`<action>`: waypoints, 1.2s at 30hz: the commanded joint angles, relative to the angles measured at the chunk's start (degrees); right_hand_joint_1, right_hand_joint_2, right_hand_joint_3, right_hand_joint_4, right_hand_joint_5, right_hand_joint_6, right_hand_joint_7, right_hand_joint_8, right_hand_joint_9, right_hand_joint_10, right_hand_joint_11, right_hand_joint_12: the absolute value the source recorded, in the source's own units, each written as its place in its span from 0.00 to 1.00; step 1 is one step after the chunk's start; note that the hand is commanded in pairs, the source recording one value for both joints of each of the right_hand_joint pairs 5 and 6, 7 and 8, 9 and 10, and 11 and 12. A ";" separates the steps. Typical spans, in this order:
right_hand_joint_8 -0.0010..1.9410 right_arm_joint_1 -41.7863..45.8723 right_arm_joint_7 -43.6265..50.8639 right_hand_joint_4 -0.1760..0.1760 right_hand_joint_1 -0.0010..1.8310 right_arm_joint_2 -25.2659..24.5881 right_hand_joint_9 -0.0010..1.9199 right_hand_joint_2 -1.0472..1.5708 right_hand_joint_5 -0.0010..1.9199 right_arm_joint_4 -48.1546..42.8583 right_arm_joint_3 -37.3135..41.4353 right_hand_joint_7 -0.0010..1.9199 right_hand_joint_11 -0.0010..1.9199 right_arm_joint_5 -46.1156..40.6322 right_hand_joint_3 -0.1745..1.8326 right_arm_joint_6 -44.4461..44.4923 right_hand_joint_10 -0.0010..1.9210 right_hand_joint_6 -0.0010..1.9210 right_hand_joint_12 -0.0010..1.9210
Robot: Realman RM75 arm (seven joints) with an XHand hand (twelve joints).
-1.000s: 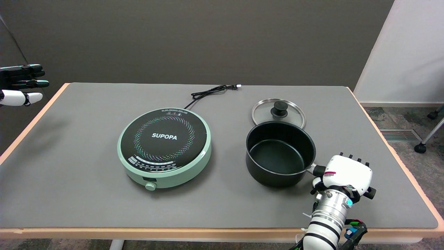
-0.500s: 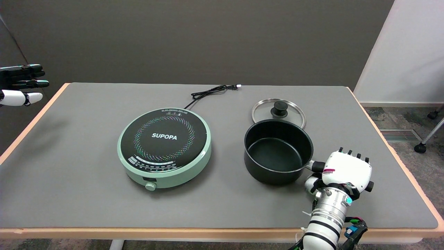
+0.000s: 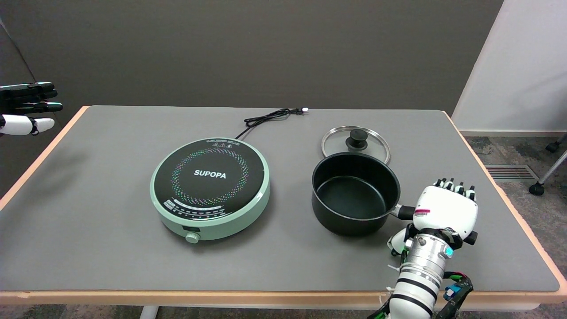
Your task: Place the pot onto the table.
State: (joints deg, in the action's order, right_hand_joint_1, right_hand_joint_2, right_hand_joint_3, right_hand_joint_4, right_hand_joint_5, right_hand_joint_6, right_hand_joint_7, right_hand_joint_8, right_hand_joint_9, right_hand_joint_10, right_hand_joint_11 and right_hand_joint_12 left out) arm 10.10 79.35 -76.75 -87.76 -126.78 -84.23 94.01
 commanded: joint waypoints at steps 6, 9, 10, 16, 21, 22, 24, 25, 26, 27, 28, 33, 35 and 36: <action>0.08 0.81 1.45 0.05 0.67 0.01 0.08 0.13 0.08 -9.80 -1.05 0.08 0.08 9.85 0.67 -1.04 0.08 0.08 0.08; 0.03 0.81 2.09 0.11 0.68 -0.07 0.03 0.14 0.03 -11.45 -1.21 0.03 0.03 13.47 0.63 -3.12 0.03 0.03 0.03; 0.03 0.81 2.09 0.11 0.68 -0.04 0.03 0.14 0.03 -11.99 -1.21 0.03 0.03 14.22 0.63 -3.82 0.03 0.03 0.03; 0.03 0.62 1.66 0.14 0.68 0.36 0.03 0.13 0.03 -15.40 -1.21 0.03 0.03 19.20 0.65 -9.07 0.03 0.03 0.03; 0.03 -0.13 0.91 0.16 0.68 0.87 0.03 0.13 0.03 -17.74 0.02 0.03 0.03 23.37 0.66 -15.92 0.03 0.03 0.03; 0.03 -0.34 0.40 0.17 0.67 1.11 0.03 0.13 0.03 -18.14 0.56 0.03 0.03 23.91 0.67 -17.18 0.03 0.03 0.03; 0.03 -1.03 -1.30 0.17 0.67 1.86 0.03 0.13 0.03 -18.74 2.52 0.03 0.03 25.50 0.67 -19.93 0.03 0.03 0.03; 0.03 -1.33 -1.97 0.17 0.67 2.18 0.03 0.14 0.03 -18.74 3.51 0.03 0.03 26.12 0.67 -21.02 0.03 0.03 0.03; 0.03 -1.70 -2.91 0.17 0.66 2.66 0.03 0.16 0.03 -18.74 5.13 0.03 0.03 26.78 0.66 -22.67 0.03 0.03 0.03; 0.03 -1.93 -3.86 0.16 0.66 3.05 0.03 0.19 0.03 -18.74 6.35 0.03 0.03 27.20 0.63 -24.14 0.03 0.03 0.03; 0.03 -2.07 -5.07 0.15 0.65 3.35 0.03 0.20 0.03 -18.72 7.34 0.03 0.03 27.33 0.62 -25.43 0.03 0.03 0.03; 0.03 -2.39 -18.90 0.00 0.63 5.56 0.03 0.26 0.03 -18.16 17.47 0.03 0.03 24.32 0.58 -34.83 0.03 0.03 0.03; 0.03 -2.39 -27.49 0.01 0.63 6.25 0.03 0.27 0.03 -17.65 21.41 0.03 0.03 22.77 0.57 -37.70 0.03 0.03 0.03; 0.03 -2.39 -31.59 0.01 0.63 6.57 0.03 0.28 0.03 -17.46 23.09 0.03 0.03 21.93 0.56 -39.21 0.03 0.03 0.03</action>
State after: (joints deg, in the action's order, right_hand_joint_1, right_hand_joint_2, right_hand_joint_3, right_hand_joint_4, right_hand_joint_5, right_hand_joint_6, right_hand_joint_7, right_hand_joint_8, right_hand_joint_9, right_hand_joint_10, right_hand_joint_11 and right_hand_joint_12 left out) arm 9.49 76.82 -74.98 -103.26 -123.23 -63.30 77.09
